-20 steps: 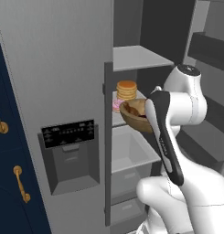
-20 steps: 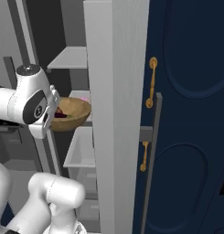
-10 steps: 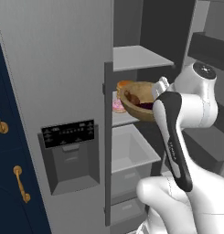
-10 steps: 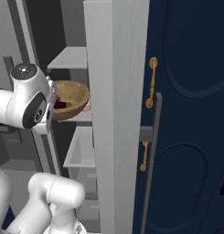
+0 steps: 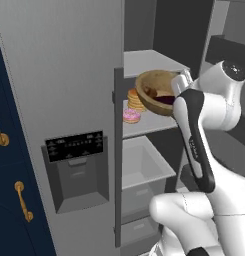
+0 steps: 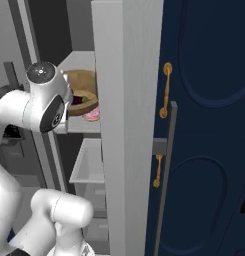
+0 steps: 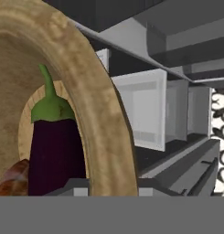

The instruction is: Pick the chicken drumstick and eggplant from their plates and place them in the bowl. Then put the bowl in the fridge.

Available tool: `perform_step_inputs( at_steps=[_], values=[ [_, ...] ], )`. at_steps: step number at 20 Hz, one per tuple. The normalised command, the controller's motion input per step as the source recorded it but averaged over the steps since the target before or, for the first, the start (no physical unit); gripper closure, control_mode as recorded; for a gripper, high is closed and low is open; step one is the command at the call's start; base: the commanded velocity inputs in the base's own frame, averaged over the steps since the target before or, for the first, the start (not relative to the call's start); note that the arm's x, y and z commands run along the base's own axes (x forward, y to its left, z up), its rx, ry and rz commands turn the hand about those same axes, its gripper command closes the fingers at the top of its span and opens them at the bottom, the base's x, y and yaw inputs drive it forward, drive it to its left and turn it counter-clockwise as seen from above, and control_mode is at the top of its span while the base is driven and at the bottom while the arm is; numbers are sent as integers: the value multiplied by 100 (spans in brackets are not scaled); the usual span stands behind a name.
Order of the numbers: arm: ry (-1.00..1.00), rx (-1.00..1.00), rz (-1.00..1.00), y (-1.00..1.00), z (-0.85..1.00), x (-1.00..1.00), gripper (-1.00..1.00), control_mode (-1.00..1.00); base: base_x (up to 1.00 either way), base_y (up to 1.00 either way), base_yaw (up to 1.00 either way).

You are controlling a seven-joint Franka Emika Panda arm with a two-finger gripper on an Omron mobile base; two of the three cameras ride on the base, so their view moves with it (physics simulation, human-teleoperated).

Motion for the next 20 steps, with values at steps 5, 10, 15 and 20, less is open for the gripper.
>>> perform_step_inputs(
  at_steps=[5, 10, 15, 20],
  values=[
    [-3, 5, 0, -23, 40, 89, 100, -100, 0, 0, 0],
    [-8, 0, 0, 0, 36, 57, 100, -100, 0, 0, 0],
    [-1, 0, -2, 0, 15, 89, 100, -100, 0, 0, 0],
    [-1, 0, 0, 2, 1, 18, 100, -100, 0, 0, 0]
  ],
)
